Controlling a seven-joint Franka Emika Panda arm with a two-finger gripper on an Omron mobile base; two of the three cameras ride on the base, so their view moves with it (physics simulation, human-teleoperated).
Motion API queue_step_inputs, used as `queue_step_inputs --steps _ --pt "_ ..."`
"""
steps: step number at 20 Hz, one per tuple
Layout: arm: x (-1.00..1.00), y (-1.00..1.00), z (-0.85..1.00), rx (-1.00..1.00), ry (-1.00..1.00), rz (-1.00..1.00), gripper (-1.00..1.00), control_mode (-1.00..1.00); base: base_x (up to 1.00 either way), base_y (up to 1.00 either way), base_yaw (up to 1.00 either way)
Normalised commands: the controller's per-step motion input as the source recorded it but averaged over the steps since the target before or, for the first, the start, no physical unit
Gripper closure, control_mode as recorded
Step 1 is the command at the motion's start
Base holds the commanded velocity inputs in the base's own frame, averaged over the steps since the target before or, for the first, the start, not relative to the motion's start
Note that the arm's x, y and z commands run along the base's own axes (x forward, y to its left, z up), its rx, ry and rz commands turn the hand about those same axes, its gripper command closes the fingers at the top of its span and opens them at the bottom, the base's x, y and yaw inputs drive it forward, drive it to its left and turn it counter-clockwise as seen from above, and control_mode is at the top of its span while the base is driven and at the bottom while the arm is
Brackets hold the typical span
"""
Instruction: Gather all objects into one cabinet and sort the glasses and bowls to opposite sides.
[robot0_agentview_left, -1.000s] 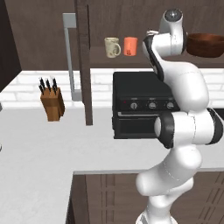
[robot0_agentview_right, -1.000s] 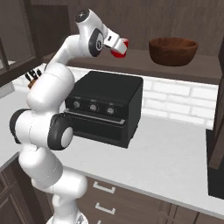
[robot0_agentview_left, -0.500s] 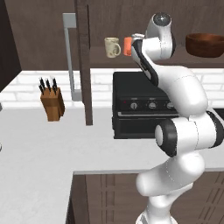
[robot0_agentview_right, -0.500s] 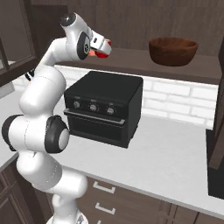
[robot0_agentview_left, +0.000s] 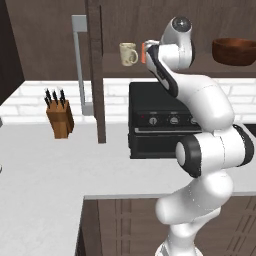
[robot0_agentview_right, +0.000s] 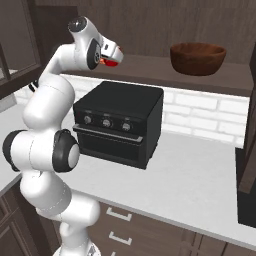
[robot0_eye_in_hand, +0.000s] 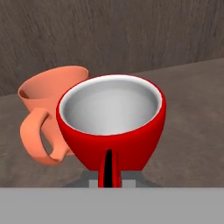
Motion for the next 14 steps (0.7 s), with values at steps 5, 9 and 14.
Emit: queue_step_inputs --steps 5,9,14 --pt "0.0 0.0 -0.04 0.0 0.0 0.04 1.0 -1.0 0.0 0.0 0.0" --pt "0.0 0.0 -0.12 0.0 0.0 0.02 1.0 -1.0 0.0 0.0 0.0" --pt "0.0 0.0 -0.2 0.0 0.03 0.0 -1.0 -1.0 0.0 0.0 0.0"
